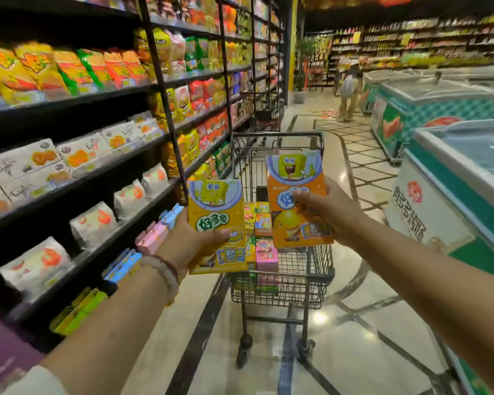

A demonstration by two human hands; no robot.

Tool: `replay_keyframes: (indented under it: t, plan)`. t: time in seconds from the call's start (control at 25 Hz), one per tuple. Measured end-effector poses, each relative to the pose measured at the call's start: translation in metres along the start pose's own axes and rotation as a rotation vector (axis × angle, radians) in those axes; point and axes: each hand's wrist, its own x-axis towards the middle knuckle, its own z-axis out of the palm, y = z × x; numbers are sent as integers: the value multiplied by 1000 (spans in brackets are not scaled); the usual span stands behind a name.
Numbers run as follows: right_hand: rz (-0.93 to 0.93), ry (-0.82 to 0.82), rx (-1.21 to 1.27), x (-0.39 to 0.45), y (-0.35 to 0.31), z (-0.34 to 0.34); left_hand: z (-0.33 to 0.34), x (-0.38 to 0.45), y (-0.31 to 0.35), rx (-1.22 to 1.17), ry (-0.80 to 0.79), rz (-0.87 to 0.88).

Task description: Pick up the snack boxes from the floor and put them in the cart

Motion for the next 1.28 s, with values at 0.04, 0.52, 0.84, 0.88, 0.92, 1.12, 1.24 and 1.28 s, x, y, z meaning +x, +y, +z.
replay_keyframes:
  t: [0.04, 0.52, 0.84, 0.88, 0.92, 1.12, 1.24, 1.28]
  plan:
    - [24, -8, -5, 19, 16, 1, -4, 21, -11, -1, -2, -15]
    - [370, 114, 58, 156, 189, -28, -7, 204, -141, 79, -69, -332]
    - [582, 105, 61, 237, 283, -55, 31, 282, -205, 123, -19, -460]
    - [607, 111, 73, 245, 294, -57, 36, 289, -211, 106, -18, -466]
    - [628, 110, 88, 253, 304, -57, 41, 297, -217, 85, 4, -486]
    - [733, 140, 143, 283, 342, -59, 48, 332, -244, 262, 97, -578]
    - [770, 142, 141, 291, 363, -57, 48, 345, -255, 317, 183, -658]
    - [774, 148, 127, 292, 369, -55, 50, 345, -257, 348, 192, -652]
